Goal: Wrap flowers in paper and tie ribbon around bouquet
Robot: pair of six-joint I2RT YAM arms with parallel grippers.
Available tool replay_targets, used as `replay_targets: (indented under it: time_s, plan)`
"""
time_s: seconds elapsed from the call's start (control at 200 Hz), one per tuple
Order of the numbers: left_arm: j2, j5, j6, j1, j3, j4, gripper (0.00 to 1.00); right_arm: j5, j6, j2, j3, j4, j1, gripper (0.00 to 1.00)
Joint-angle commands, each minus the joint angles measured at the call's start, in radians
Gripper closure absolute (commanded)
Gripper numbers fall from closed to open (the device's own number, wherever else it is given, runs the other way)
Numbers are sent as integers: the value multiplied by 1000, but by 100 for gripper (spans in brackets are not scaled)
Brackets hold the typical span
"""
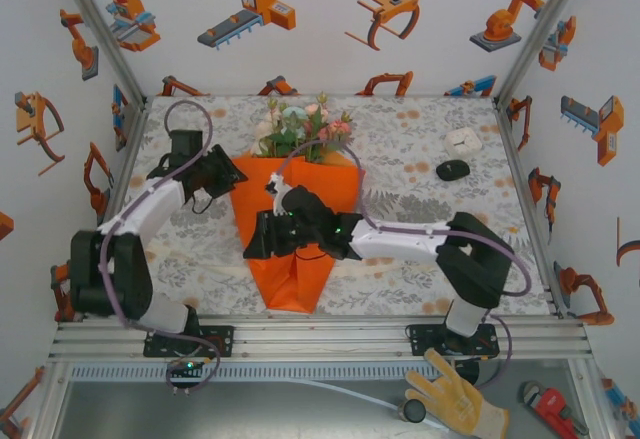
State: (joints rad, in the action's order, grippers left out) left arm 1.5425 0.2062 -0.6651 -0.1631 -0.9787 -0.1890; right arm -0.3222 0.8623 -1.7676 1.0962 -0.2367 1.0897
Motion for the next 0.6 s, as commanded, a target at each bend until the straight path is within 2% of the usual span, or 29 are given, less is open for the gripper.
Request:
replay_targets:
  time_s: [0.0,0.11,0.225,0.37,0.481,0.596]
  plan:
    - [123,44,12,15,-16,134,58,-94,0,-123,44,18,11,56]
    - [238,48,3,23,-50,230,60,-104,-14,-175,70,100,16,57]
    - [343,-5,9,32,-116,240,61,-73,-26,-162,31,161,16,57]
    - [462,49,7,53,-149,346,62,-93,1,-113,-59,127,17,57]
    - [487,48,32,59,-175,356,62,-114,3,-71,-80,129,23,56]
    - [445,74,44,85,-192,353,61,-147,-22,-43,-57,147,37,53]
